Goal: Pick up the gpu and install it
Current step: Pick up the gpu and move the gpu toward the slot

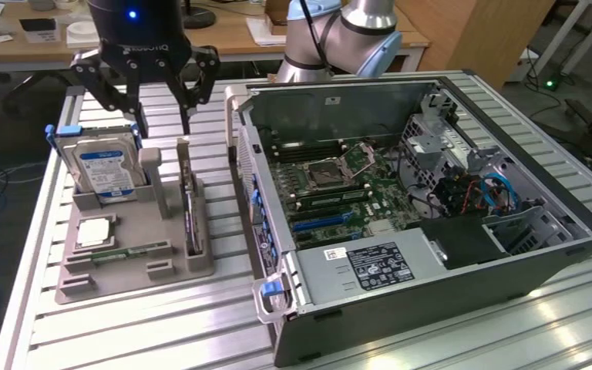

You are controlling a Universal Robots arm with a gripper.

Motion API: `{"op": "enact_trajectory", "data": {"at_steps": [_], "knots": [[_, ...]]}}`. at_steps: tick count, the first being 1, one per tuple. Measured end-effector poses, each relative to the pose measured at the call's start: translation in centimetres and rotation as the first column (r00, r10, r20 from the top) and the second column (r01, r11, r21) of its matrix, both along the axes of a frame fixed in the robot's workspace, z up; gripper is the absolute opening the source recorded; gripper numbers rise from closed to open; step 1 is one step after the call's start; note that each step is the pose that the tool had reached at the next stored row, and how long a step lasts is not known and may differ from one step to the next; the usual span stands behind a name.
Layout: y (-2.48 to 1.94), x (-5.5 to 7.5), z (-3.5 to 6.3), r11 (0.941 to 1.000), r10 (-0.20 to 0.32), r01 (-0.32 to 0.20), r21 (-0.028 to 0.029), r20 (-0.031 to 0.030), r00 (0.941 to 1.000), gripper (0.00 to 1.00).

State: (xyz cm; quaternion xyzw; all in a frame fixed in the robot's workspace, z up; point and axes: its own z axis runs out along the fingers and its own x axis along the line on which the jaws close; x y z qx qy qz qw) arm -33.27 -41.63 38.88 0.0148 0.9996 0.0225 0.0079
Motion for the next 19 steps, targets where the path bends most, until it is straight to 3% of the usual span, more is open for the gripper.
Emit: {"op": "enact_trajectory", "data": {"at_steps": [19], "knots": [[0.00,0.0,-1.31,1.0000,0.000,0.000,0.0019,0.0001,1.0000,0.53]]}}
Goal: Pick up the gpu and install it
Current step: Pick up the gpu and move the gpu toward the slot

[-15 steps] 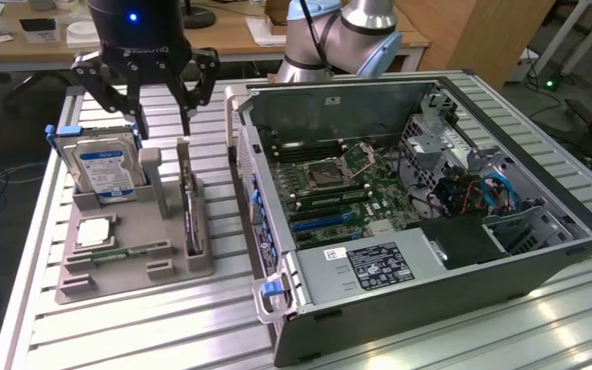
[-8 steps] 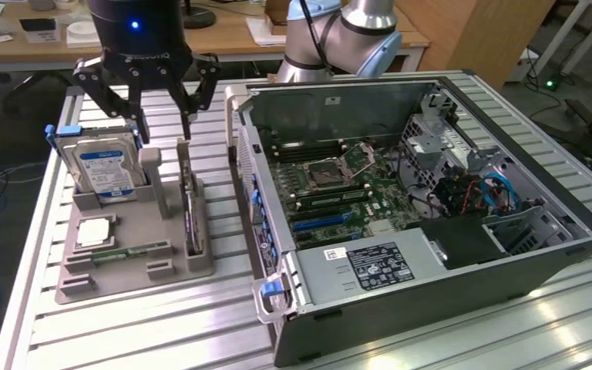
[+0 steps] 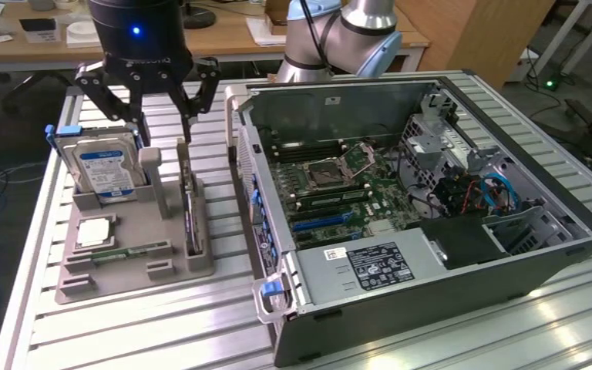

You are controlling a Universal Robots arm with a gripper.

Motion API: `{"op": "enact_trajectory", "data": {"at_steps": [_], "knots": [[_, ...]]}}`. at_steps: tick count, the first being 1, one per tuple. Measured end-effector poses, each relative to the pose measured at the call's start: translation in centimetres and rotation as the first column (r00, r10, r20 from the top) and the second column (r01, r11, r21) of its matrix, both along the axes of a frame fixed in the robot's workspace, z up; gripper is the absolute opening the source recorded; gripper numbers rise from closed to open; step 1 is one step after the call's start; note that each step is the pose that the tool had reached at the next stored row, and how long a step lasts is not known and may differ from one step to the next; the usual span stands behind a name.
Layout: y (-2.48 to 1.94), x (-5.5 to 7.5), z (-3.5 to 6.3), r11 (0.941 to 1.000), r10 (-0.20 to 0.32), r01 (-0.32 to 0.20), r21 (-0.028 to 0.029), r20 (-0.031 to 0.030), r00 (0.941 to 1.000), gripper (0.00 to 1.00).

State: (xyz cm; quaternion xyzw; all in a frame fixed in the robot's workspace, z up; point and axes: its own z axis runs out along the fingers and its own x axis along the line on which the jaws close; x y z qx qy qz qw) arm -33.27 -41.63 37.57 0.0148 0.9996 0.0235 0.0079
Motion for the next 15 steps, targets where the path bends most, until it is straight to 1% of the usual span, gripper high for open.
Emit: {"op": "enact_trajectory", "data": {"at_steps": [15], "knots": [[0.00,0.00,-0.90,1.0000,0.000,0.000,0.0018,0.0000,1.0000,0.53]]}}
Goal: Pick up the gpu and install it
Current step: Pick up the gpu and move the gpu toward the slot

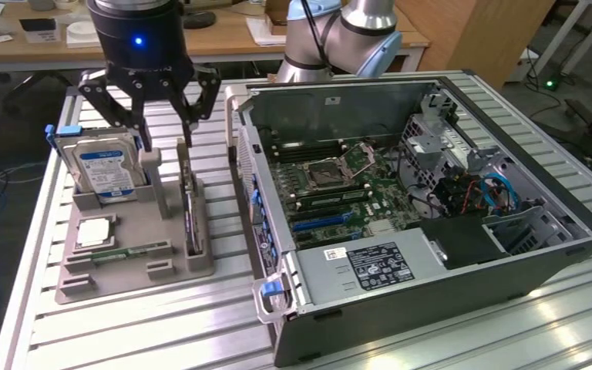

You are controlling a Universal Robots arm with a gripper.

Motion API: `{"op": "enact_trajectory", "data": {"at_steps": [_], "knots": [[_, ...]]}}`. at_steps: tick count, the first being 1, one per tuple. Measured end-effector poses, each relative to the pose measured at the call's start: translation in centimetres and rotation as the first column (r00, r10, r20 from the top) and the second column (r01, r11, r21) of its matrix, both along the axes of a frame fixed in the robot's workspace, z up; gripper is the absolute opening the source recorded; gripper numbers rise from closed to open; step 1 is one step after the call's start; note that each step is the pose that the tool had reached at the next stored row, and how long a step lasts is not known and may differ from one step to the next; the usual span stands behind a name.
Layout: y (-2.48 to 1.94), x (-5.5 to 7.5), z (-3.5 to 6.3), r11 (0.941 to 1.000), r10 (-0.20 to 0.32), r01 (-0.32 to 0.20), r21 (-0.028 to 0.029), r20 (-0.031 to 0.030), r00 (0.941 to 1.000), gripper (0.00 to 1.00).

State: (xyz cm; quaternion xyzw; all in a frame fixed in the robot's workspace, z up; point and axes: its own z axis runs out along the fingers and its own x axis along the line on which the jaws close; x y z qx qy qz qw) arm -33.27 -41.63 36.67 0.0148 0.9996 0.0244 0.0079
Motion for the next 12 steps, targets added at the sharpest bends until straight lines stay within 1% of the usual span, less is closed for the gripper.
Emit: {"op": "enact_trajectory", "data": {"at_steps": [12], "knots": [[0.00,0.00,-0.82,1.0000,0.000,0.000,0.0002,0.0000,1.0000,0.53]]}}
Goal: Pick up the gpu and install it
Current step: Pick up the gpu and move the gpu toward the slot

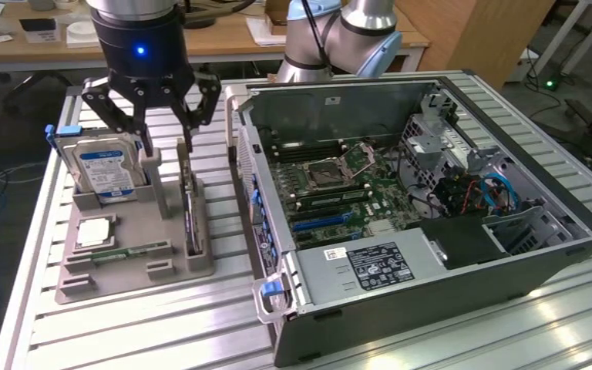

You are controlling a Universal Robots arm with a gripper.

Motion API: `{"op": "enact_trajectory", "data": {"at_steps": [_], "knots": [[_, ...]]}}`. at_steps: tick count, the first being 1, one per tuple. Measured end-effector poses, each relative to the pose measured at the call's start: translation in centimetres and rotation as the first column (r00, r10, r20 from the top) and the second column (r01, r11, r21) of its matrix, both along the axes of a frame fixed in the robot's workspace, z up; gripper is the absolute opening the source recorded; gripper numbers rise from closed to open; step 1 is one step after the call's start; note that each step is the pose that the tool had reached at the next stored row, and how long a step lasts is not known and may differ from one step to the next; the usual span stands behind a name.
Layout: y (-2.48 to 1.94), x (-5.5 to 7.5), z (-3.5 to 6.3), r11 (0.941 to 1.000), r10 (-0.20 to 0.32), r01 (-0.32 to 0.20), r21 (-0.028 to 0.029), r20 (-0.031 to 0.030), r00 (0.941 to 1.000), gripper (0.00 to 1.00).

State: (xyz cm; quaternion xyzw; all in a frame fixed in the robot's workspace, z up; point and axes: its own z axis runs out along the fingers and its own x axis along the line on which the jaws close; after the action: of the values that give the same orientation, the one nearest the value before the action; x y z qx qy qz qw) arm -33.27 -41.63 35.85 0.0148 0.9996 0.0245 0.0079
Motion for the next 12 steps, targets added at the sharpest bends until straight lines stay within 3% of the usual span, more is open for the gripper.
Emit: {"op": "enact_trajectory", "data": {"at_steps": [12], "knots": [[0.00,0.00,-0.75,1.0000,0.000,0.000,0.0003,0.0000,1.0000,0.53]]}}
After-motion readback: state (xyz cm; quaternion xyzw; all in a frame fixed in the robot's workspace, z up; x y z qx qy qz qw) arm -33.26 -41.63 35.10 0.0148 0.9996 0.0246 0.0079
